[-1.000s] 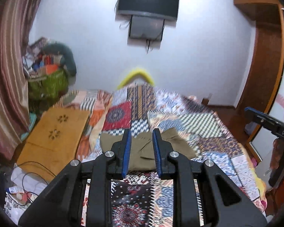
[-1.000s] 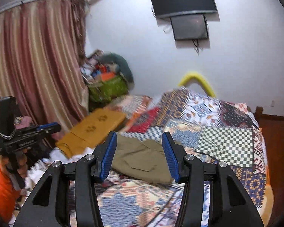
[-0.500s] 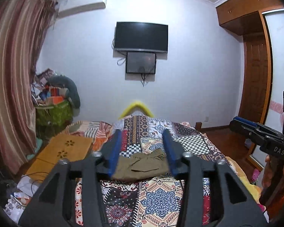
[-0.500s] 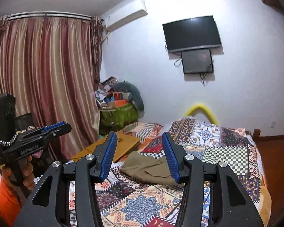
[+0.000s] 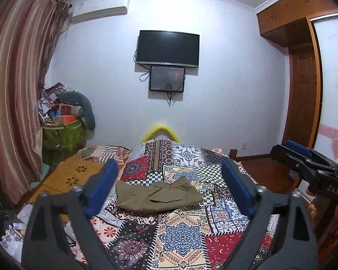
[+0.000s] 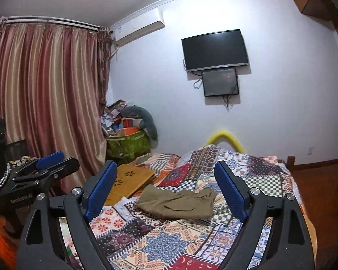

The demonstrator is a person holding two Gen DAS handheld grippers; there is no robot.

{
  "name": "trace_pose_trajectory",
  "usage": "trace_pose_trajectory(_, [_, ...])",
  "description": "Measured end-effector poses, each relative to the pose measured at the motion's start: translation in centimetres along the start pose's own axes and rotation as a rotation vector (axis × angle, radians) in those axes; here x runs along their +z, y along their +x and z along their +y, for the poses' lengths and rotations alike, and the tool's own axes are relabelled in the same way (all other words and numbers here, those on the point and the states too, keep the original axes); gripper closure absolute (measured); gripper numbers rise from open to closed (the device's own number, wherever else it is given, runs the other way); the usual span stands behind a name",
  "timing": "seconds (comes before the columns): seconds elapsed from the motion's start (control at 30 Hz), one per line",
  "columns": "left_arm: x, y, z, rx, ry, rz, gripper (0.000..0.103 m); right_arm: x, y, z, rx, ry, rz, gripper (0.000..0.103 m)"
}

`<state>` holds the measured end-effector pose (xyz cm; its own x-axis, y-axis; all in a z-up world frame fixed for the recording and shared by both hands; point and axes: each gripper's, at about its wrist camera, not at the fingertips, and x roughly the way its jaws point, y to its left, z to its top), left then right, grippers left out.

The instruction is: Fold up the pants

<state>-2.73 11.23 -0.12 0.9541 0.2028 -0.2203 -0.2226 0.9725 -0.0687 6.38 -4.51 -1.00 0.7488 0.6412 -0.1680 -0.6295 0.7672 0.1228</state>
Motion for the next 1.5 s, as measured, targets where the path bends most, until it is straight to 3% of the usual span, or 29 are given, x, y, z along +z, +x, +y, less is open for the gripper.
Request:
trace_pose_trajectory(0.17, [-0.46,0.04,-0.15,0.009,0.011,-0.003,0.004,-0.11,-0.63,0.28,-0.038,-0.012,-0.023,0.000])
trace_pose_trajectory(1.5, [-0.71,0.68,-0.09,0.009,0.017,0.010,0.001,-0.07,-1.13,0.36,-0.060,-0.023,-0.014,0.000])
